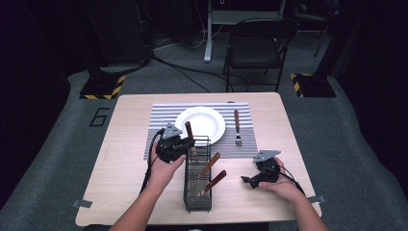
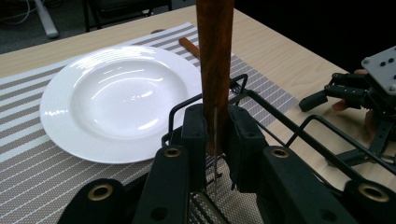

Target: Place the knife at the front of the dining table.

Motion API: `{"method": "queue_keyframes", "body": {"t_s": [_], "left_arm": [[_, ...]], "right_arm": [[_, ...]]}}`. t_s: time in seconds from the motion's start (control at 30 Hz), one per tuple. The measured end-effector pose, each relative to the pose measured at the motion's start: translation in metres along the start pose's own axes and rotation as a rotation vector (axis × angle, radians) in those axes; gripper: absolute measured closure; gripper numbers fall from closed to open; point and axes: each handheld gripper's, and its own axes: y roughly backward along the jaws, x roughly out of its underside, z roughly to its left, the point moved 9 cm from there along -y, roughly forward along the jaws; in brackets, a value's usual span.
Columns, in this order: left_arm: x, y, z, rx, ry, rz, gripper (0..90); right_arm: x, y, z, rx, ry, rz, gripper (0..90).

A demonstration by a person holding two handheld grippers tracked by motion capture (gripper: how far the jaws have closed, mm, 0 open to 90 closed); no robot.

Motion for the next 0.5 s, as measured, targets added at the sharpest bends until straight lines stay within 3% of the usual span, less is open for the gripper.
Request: {"method": "queue_keyframes", "body": {"t_s": [0.13, 0.5], "left_arm": [[-0.0022, -0.0048, -0.0031, 0.021, 0.016, -0.015, 79.9], [-0.0101, -0.005, -0.0074, 0.037, -0.02, 0.015, 80.6]], "right_arm": [[0.0, 0.0, 0.0, 0.0, 0.0, 0.0, 0.0], [0.0, 0.0, -0.0001, 0.0, 0.001, 0.0, 0.0]]}}
